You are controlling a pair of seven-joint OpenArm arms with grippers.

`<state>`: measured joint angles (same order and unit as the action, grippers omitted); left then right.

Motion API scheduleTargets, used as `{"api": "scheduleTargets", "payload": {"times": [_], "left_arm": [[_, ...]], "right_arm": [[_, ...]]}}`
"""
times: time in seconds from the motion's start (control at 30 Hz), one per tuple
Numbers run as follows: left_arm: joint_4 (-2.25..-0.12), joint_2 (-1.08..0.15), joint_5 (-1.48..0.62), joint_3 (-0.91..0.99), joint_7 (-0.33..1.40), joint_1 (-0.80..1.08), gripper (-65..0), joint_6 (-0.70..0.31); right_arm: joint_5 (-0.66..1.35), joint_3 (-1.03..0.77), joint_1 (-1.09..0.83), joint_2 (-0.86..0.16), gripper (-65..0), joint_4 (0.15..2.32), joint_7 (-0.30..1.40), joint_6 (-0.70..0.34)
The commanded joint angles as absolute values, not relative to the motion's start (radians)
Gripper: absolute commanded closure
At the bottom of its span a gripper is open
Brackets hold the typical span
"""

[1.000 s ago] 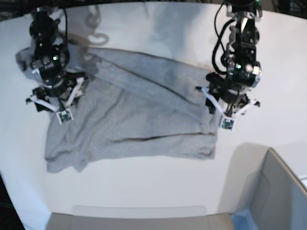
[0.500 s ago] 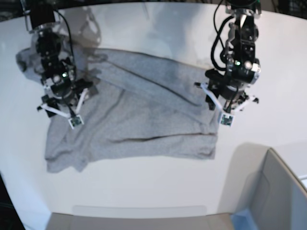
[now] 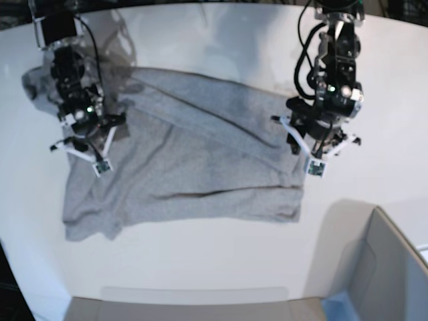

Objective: Layout the t-shirt on the table in an organized manner, then fold the t-shirt properly
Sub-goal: 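Move both grippers onto the shirt's opposite edge and grasp it, then pull the grasped shirt edge outward with the right gripper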

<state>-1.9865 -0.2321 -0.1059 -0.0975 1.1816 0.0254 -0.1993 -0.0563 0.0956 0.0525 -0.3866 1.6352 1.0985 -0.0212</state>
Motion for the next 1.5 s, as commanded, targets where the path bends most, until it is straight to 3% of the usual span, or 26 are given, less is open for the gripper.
{"api": "scheduleTargets", "payload": {"times": [0.0, 0.1, 0.47, 0.7, 0.9, 1.17, 1.27, 1.47], "left_arm": [[-2.002, -0.237, -0.105, -0.096, 1.165, 0.01, -21.8, -0.197], [-2.002, -0.237, -0.105, -0.096, 1.165, 0.01, -21.8, -0.197], [-2.002, -0.237, -0.105, -0.096, 1.165, 0.01, -20.7, -0.197], [-2.002, -0.236, -0.105, -0.096, 1.165, 0.01, -20.7, -0.197], [-2.002, -0.236, -0.105, -0.096, 1.167, 0.016, -20.7, -0.197], [-2.002, -0.216, -0.105, -0.096, 1.17, 0.018, -20.7, -0.197], [-2.002, -0.202, -0.105, -0.096, 1.171, 0.018, -20.7, -0.197], [-2.002, -0.191, -0.105, -0.097, 1.171, 0.018, -20.7, -0.197]], "right_arm": [[-0.068, 0.085, 0.073, -0.398, -1.5, 1.656, 1.086, -0.012], [-0.07, 0.051, 0.073, -0.398, 0.0, 1.658, 1.086, -0.007], [-0.062, -0.374, 0.13, -0.39, 0.0, 1.685, 1.086, -0.015], [-0.056, -0.424, 0.147, -0.435, 0.0, 1.537, 1.072, -0.015], [0.136, -0.507, 0.139, -0.429, -0.4, 1.399, 0.943, -0.01], [0.355, -0.503, 0.054, -0.426, -41.5, 1.524, 0.943, -0.007], [0.352, -0.501, 0.027, -0.426, -46.4, 1.555, 0.946, -0.012], [0.357, -0.503, -0.041, -0.429, -46.5, 1.639, 0.941, -0.008]]}}
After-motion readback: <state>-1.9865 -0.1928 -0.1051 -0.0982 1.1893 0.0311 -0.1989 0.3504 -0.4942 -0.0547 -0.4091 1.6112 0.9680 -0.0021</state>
